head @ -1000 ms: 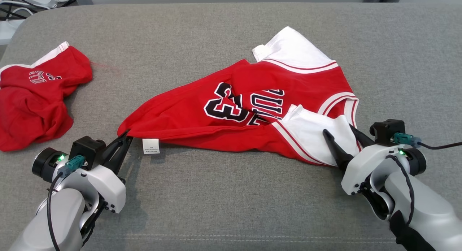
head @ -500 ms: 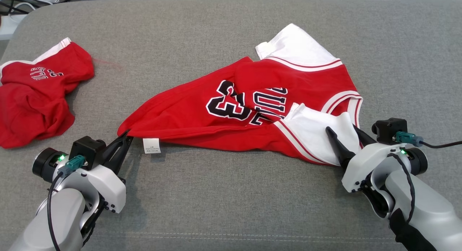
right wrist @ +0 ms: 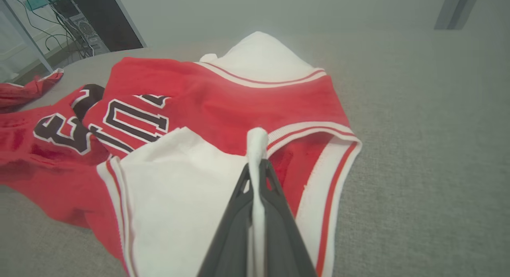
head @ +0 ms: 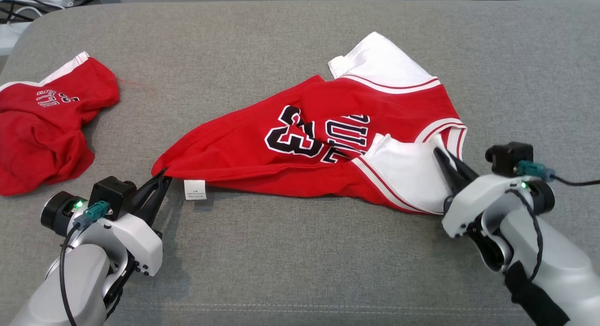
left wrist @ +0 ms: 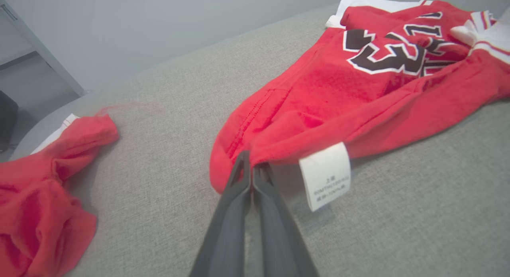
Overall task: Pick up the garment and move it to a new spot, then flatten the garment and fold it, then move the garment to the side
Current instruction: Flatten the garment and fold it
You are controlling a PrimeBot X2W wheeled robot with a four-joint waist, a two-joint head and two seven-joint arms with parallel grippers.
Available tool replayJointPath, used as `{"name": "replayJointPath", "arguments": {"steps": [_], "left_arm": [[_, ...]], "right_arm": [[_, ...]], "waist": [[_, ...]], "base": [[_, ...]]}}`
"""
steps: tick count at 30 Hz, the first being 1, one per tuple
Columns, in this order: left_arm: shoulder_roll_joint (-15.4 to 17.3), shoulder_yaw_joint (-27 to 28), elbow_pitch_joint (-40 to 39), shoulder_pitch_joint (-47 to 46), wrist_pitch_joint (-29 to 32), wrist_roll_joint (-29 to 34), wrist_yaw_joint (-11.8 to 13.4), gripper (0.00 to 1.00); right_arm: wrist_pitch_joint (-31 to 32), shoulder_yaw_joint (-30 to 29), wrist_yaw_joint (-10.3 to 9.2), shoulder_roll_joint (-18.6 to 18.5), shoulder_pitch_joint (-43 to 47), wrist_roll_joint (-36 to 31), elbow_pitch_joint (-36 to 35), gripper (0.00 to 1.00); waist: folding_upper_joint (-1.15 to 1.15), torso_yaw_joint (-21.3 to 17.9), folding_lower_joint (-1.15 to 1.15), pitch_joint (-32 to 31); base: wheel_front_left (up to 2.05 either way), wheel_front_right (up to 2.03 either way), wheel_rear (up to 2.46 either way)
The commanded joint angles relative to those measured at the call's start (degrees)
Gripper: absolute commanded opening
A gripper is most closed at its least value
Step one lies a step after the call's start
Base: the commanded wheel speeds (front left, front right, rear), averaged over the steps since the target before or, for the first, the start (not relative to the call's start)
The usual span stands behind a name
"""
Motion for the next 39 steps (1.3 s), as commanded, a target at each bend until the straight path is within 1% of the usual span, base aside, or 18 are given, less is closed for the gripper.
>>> {"name": "replayJointPath", "arguments": {"steps": [1,4,5,10,15,18,21,23,24,25,27,29,31,33,35,37,39], "left_arm": [[2.6,2.1,-1.3,-2.1,-0.3,-1.3,-0.4,0.0],[4.4,1.0,-2.7,-4.5,0.4,-2.7,-0.4,0.0],[4.4,1.0,-2.7,-4.5,0.4,-2.7,-0.4,0.0],[8.8,-0.2,-5.9,-10.0,3.3,-4.9,-0.4,0.0],[11.4,-1.4,-8.6,-15.1,7.3,-9.8,-0.4,0.0],[13.2,-3.8,-10.5,-20.0,11.7,-13.6,-0.4,0.0],[15.4,-5.4,-11.4,-25.5,15.2,-17.8,-0.4,0.0],[17.2,-6.7,-11.3,-28.4,16.5,-19.4,-0.4,0.0],[18.8,-8.2,-11.2,-30.0,17.0,-20.6,-0.4,0.0],[19.5,-9.1,-11.2,-30.2,17.0,-21.0,-0.4,0.0],[20.4,-11.9,-11.5,-28.8,17.9,-22.5,-0.4,0.0],[20.9,-15.1,-12.3,-25.4,19.4,-25.3,-0.4,0.0],[21.2,-18.1,-13.3,-20.9,20.9,-29.2,-0.4,0.0],[21.8,-21.4,-14.8,-16.0,22.0,-32.4,-0.4,0.0],[22.1,-24.1,-15.9,-11.5,22.4,-35.4,-0.4,0.0],[21.9,-26.5,-16.4,-7.4,22.0,-37.6,-0.4,0.0],[21.1,-28.2,-16.1,-4.1,20.3,-38.6,-0.4,0.0]], "right_arm": [[-0.8,-0.7,0.08,-0.6,-1.8,-0.9,-3.0,0.0],[-0.8,-2.4,0.08,-2.2,-4.3,-2.1,-6.1,0.0],[-0.8,-2.4,0.08,-2.2,-4.3,-2.1,-6.1,0.0],[-0.8,-4.5,0.08,-4.6,-9.5,-3.6,-9.1,0.0],[-0.6,-3.8,0.08,-5.6,-14.7,-4.1,-10.7,0.0],[-0.4,-3.4,0.08,-6.5,-19.7,-4.9,-10.6,0.0],[-0.6,-4.6,0.08,-6.8,-24.7,-5.1,-10.1,0.0],[-0.7,-6.1,0.08,-6.8,-27.4,-5.3,-9.8,0.0],[-0.8,-7.3,0.08,-6.7,-28.8,-5.9,-9.7,0.0],[-0.8,-7.8,0.08,-6.5,-28.9,-5.8,-9.8,0.0],[-0.8,-7.0,0.08,-5.9,-27.1,-5.1,-10.5,0.0],[-0.1,-3.9,0.08,-5.8,-23.5,-2.5,-12.5,0.0],[2.6,0.6,0.08,-7.1,-18.9,1.8,-15.8,0.0],[6.4,5.7,0.08,-9.8,-14.3,6.2,-19.5,0.0],[9.9,9.5,0.08,-13.3,-9.7,11.3,-22.9,0.0],[12.9,12.5,0.08,-17.1,-5.8,15.5,-25.5,0.0],[14.9,14.4,0.08,-19.8,-2.6,19.4,-27.2,0.0]], "waist": [[0.0,0.0,0.0,-0.3],[0.0,0.1,0.0,-0.8],[0.0,0.1,0.0,-0.8],[0.0,0.2,0.0,-2.1],[0.0,-0.2,0.0,-2.4],[0.0,-0.4,0.0,-2.6],[0.0,-0.8,0.0,-3.0],[0.0,-1.2,0.0,-3.5],[0.0,-1.6,0.0,-4.3],[0.0,-1.8,0.0,-4.7],[0.0,-2.0,0.0,-5.8],[0.0,-2.2,0.0,-6.8],[0.0,-2.2,0.0,-7.5],[0.0,-2.1,0.0,-8.0],[0.0,-1.9,0.0,-8.2],[0.0,-1.7,0.0,-8.5],[0.0,-1.7,0.0,-8.7]], "base": [[0.0,0.0,0.0],[0.0,0.0,0.0],[0.0,0.0,0.0],[0.0,0.0,0.0],[0.0,0.0,0.0],[0.0,0.0,0.0],[0.0,0.0,0.0],[0.0,0.0,0.0],[0.0,0.0,0.0],[0.0,0.0,0.0],[0.0,0.0,0.0],[0.0,0.0,0.0],[0.0,0.0,0.0],[0.0,0.0,0.0],[0.0,0.0,0.0],[0.0,0.0,0.0],[0.0,0.0,0.0]]}}
